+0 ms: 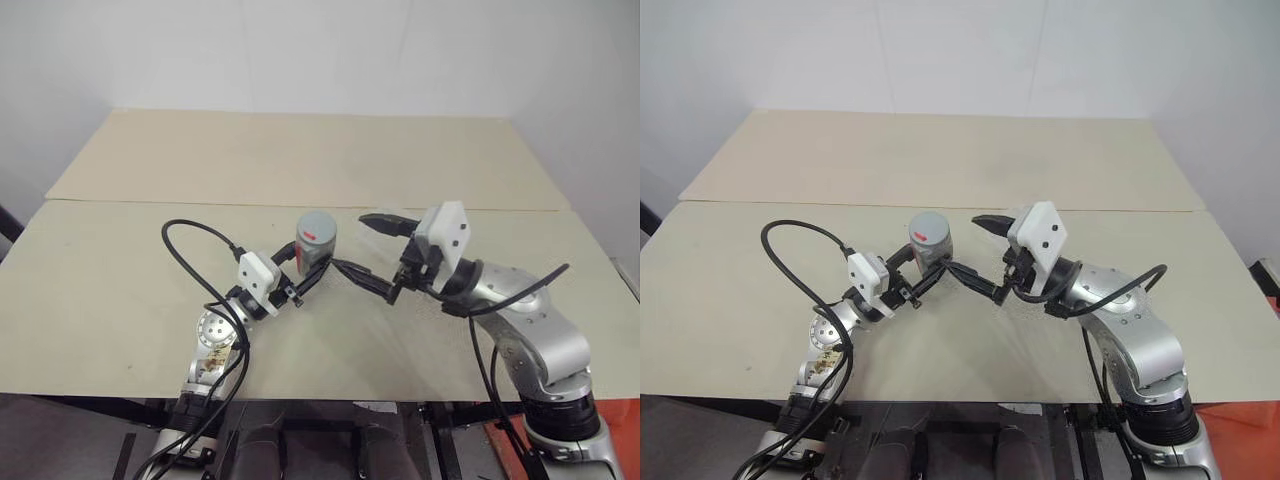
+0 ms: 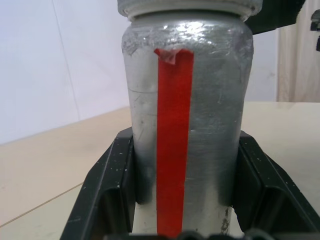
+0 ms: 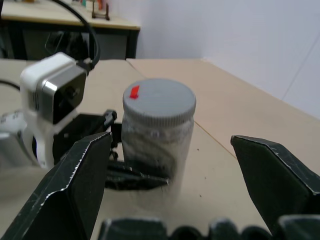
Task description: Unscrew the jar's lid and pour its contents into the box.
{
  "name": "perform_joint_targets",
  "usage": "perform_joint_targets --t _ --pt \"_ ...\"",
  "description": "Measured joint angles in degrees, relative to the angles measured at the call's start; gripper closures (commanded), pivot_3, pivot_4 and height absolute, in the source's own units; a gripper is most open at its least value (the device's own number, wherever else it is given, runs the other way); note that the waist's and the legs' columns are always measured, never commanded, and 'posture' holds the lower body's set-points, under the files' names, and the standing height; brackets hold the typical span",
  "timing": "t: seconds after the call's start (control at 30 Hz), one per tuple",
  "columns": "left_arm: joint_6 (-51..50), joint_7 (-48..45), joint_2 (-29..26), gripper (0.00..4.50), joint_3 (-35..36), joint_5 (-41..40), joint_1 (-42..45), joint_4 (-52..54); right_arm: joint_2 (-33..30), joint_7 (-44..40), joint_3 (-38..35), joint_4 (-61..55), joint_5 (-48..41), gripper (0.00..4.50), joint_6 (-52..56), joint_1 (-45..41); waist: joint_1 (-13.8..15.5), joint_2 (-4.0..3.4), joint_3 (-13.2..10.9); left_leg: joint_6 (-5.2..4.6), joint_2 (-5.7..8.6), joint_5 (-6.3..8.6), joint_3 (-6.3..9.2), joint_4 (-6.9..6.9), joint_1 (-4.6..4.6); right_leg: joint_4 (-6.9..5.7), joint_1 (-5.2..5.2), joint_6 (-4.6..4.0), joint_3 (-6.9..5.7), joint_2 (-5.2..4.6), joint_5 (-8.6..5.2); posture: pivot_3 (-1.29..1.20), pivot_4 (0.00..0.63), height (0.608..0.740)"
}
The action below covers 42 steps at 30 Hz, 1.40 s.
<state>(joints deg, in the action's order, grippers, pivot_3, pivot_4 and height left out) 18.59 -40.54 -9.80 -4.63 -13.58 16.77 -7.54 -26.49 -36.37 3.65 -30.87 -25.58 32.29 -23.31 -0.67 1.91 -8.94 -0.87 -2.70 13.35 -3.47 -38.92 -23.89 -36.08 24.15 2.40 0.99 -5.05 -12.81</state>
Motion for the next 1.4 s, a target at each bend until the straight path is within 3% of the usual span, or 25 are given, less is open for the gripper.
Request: perform_joint_targets --t 0.6,0.7,0.83,1.23,1.4 --pt "0.0 0.2 0.8 2.38 -1.4 0.2 0.0 0.0 6.6 3.1 4.6 4.4 1.4 0.06 0.5 -5.4 0.1 0.0 0.0 0.0 0.0 0.0 0.0 0.0 -0.01 0.01 -0.01 0.0 -0.01 -0.01 0.0 0.0 0.15 0.74" --pt "0.0 0.3 0.7 2.38 -1.4 0.2 0.0 0.0 6.8 3.3 4.6 4.4 1.5 0.63 0.5 -5.4 0.1 0.0 0.0 0.0 0.0 0.0 0.0 0.0 -0.01 0.01 0.0 0.0 -0.01 0.0 0.0 0.0 0.15 0.74" --pt "0.1 0.3 0.6 2.38 -1.5 0.2 0.0 0.0 6.9 3.5 4.6 4.4 1.5 1.77 0.5 -5.4 0.0 0.0 0.0 0.0 0.0 0.0 0.0 0.0 -0.01 0.01 0.0 0.0 -0.01 0.0 0.0 0.0 0.15 0.74" --pt "0.1 0.4 0.5 2.38 -1.6 0.2 0.0 0.0 7.0 4.1 4.7 4.4 1.8 1.77 0.7 -5.3 0.0 0.0 0.0 0.0 0.0 0.0 -0.01 0.0 -0.01 0.02 0.0 0.0 -0.01 0.0 0.0 0.0 0.15 0.74" --pt "1.6 0.1 -0.3 2.38 -1.7 1.2 0.0 -0.6 7.6 5.0 1.6 4.3 -4.1 1.77 7.0 -5.9 0.1 0.0 0.0 0.0 -0.01 0.0 0.0 0.0 -0.01 0.02 -0.01 0.0 -0.01 -0.01 0.0 0.0 0.15 0.74"
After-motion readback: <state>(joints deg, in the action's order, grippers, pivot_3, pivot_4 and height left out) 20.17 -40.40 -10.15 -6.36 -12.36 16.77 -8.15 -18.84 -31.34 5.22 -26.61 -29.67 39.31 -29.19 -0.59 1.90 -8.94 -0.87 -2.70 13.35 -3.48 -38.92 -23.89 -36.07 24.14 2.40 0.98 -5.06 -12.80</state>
